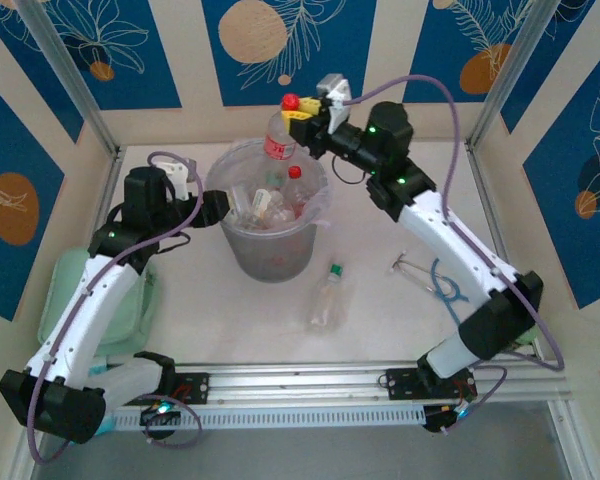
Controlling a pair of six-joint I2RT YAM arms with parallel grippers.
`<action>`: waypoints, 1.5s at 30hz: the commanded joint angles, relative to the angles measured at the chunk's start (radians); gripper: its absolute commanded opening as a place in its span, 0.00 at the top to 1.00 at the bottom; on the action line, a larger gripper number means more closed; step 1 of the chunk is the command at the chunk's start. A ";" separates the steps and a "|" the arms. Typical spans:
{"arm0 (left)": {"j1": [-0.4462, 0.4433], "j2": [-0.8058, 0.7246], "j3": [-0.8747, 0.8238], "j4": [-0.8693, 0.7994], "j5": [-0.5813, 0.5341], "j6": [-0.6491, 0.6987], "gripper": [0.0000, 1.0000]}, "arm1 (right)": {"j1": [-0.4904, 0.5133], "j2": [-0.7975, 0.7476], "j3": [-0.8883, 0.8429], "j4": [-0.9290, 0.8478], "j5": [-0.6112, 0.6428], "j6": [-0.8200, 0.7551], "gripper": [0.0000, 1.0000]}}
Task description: Put the plastic bottles in the bin
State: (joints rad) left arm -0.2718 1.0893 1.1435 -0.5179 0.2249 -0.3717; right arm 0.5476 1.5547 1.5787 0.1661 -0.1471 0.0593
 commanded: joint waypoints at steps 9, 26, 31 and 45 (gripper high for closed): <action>-0.010 -0.008 -0.058 0.039 0.034 -0.034 0.36 | 0.040 0.229 0.094 0.052 -0.059 -0.019 0.98; -0.010 0.023 -0.048 0.061 0.036 -0.043 0.36 | 0.036 0.274 0.293 -0.547 -0.166 0.253 0.99; -0.010 0.027 -0.043 0.066 0.030 -0.045 0.36 | 0.015 0.270 0.356 -0.612 -0.214 0.306 0.99; -0.010 0.034 -0.022 0.078 0.036 -0.056 0.36 | 0.043 0.574 0.524 -0.878 -0.220 0.337 0.99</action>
State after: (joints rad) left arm -0.2733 1.1057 1.0901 -0.4614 0.2539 -0.4187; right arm 0.5358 2.0106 2.1643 -0.3786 -0.2672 0.3538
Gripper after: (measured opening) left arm 0.638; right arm 0.221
